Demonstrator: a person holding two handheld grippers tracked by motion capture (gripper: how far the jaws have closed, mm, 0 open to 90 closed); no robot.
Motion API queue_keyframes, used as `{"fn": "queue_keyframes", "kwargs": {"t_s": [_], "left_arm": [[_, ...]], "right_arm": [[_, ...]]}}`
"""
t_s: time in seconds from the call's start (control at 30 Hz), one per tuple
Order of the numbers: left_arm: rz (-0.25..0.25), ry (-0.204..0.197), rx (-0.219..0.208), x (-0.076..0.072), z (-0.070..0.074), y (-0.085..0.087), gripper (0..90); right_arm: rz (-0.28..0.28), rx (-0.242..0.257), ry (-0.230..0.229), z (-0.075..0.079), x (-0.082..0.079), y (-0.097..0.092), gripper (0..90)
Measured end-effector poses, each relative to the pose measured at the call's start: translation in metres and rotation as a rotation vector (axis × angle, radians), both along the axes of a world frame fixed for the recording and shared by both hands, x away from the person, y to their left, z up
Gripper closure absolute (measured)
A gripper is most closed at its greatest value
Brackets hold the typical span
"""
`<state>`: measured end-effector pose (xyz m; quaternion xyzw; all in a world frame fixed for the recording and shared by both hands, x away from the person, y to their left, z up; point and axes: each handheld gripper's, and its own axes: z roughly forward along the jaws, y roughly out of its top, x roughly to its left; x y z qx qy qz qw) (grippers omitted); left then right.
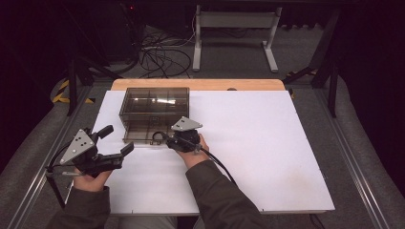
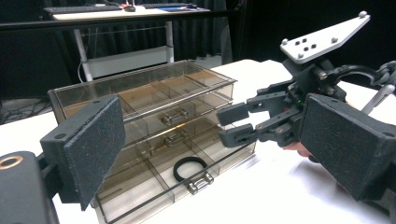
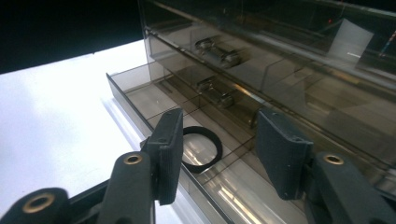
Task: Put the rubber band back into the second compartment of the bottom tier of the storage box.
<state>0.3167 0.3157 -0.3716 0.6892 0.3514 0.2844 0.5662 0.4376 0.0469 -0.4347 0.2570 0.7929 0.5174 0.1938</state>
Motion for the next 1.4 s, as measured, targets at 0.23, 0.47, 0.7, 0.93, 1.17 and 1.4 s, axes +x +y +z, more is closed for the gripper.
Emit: {"fn": "queue_keyframes", "kwargs": {"t_s": [0.23,0.47,0.7,0.93,1.17,1.4], "left_arm": [[-0.003,0.002,0.004,0.0,0.0,-0.002,8.1],[-0.007,0.001,0.008,0.0,0.0,-0.004,8.0],[-0.008,0.0,0.014,-0.001,0.0,-0.004,7.9],[-0.013,-0.001,0.026,-0.001,0.0,-0.007,7.8],[-0.015,0.001,0.031,-0.001,-0.001,-0.009,7.8],[-0.018,0.006,0.032,-0.002,-0.002,-0.011,7.6]], "right_arm": [[-0.011,0.028,-0.001,0.005,-0.003,-0.017,44.1],[-0.023,0.061,-0.001,0.011,-0.007,-0.035,37.4],[-0.048,0.096,-0.001,0.015,-0.012,-0.056,31.3],[-0.073,0.128,-0.008,0.021,-0.017,-0.079,24.5],[-0.089,0.148,-0.01,0.025,-0.022,-0.101,18.9],[-0.078,0.18,-0.03,0.032,-0.03,-0.12,13.7]]}}
